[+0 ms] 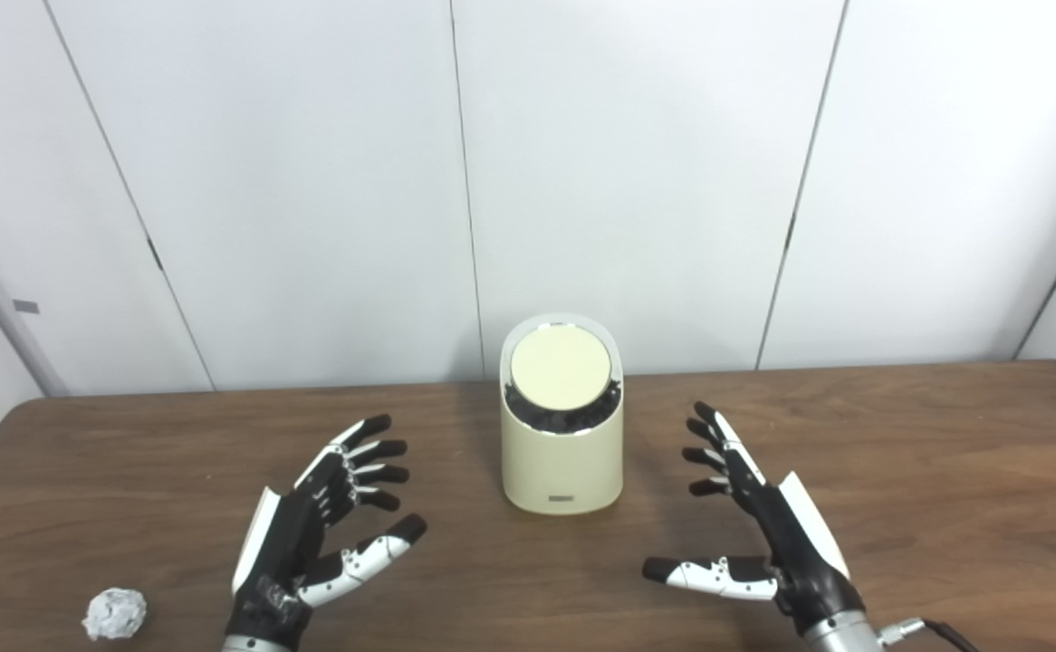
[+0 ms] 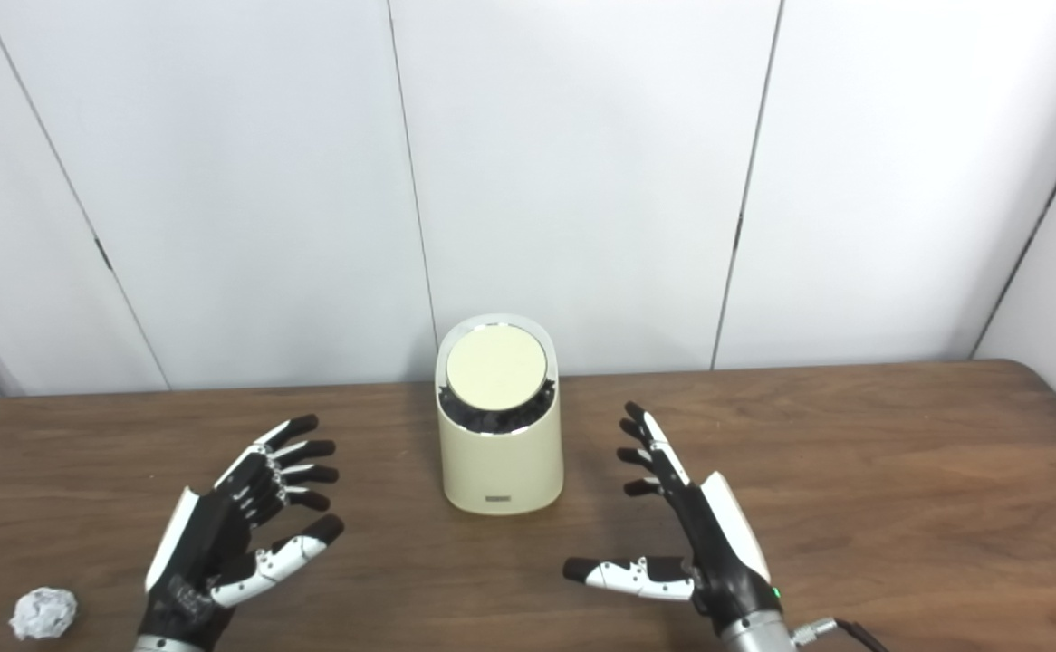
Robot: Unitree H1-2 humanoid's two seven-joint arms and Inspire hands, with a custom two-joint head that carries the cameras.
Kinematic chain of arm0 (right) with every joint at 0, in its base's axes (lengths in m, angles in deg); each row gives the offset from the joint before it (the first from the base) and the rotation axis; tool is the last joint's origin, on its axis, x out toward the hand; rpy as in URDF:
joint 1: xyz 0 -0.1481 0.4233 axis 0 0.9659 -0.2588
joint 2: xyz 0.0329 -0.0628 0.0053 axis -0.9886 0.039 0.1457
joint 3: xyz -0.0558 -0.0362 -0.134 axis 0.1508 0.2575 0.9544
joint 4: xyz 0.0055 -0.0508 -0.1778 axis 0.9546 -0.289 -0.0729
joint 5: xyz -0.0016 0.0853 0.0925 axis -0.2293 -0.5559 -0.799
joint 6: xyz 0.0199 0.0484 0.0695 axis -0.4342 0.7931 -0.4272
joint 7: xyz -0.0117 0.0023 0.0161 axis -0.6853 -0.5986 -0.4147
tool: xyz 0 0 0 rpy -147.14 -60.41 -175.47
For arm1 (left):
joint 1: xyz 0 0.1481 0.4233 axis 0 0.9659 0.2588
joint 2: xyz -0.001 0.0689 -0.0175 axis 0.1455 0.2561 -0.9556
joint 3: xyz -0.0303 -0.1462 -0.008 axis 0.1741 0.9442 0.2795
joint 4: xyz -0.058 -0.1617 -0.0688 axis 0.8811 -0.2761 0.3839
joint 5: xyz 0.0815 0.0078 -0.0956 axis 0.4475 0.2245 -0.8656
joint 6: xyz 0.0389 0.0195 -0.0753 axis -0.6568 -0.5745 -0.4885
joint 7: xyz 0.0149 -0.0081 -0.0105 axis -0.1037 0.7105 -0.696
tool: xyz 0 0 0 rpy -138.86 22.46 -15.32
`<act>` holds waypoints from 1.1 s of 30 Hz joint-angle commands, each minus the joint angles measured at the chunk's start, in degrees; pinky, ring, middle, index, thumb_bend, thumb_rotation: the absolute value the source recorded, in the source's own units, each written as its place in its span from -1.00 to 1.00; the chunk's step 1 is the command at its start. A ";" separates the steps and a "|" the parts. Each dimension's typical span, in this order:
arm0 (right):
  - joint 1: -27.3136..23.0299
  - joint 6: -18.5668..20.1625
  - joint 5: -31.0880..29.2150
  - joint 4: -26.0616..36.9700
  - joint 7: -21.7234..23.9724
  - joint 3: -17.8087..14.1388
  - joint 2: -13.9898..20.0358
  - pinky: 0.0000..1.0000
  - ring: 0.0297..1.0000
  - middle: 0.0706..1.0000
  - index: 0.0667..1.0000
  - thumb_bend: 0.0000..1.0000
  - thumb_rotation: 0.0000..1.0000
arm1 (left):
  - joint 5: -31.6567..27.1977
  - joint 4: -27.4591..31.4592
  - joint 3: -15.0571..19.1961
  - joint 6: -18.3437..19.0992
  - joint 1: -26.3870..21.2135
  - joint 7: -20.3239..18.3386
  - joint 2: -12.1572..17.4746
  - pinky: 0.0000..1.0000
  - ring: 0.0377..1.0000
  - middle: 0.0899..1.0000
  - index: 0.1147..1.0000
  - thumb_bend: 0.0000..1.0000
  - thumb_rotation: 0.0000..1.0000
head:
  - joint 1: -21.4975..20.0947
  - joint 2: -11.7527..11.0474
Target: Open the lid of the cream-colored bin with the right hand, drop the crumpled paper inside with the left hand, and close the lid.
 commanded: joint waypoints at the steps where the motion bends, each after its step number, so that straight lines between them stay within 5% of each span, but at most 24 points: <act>1: -1.84 -2.56 -0.27 0.48 -0.48 -0.23 0.42 0.42 0.69 0.86 0.95 0.64 -0.31 | 0.65 0.37 -0.05 -1.93 -1.77 0.64 0.04 0.16 0.37 0.53 0.71 0.43 -0.50 | 0.03 -0.04; 8: -3.56 -3.90 -2.33 -2.19 -0.37 -1.16 1.39 0.30 0.71 0.88 0.96 0.67 -0.23 | 0.72 -0.74 0.20 -2.96 -2.90 0.93 -0.07 0.24 0.43 0.55 0.71 0.41 -0.55 | -0.25 -0.83; 15: -5.56 -3.99 -2.27 -3.40 -0.66 -1.67 2.07 0.48 0.72 0.88 0.95 0.62 -0.32 | 1.75 -1.36 0.56 -3.23 -4.17 1.33 0.41 0.21 0.40 0.54 0.72 0.39 -0.55 | -0.04 -2.22; 18: -6.13 -3.94 -1.70 -3.62 -1.06 -1.56 1.83 0.53 0.72 0.87 0.94 0.58 -0.22 | 1.98 -1.49 0.65 -3.42 -4.42 1.28 0.61 0.20 0.40 0.55 0.73 0.38 -0.55 | -0.04 -2.86; 27: -10.81 3.61 3.07 -0.59 -1.42 -1.69 0.10 0.52 0.73 0.85 0.92 0.61 -0.01 | 1.99 -2.08 0.67 -4.43 -4.65 1.47 0.35 0.19 0.39 0.53 0.70 0.41 -0.56 | -0.25 -3.83; 33: -16.37 8.50 5.70 -0.95 -0.24 -0.93 0.81 0.48 0.76 0.89 1.00 0.62 -0.07 | 1.92 -2.70 0.50 -4.99 -4.77 1.81 0.06 0.22 0.40 0.53 0.69 0.41 -0.58 | -0.20 -4.14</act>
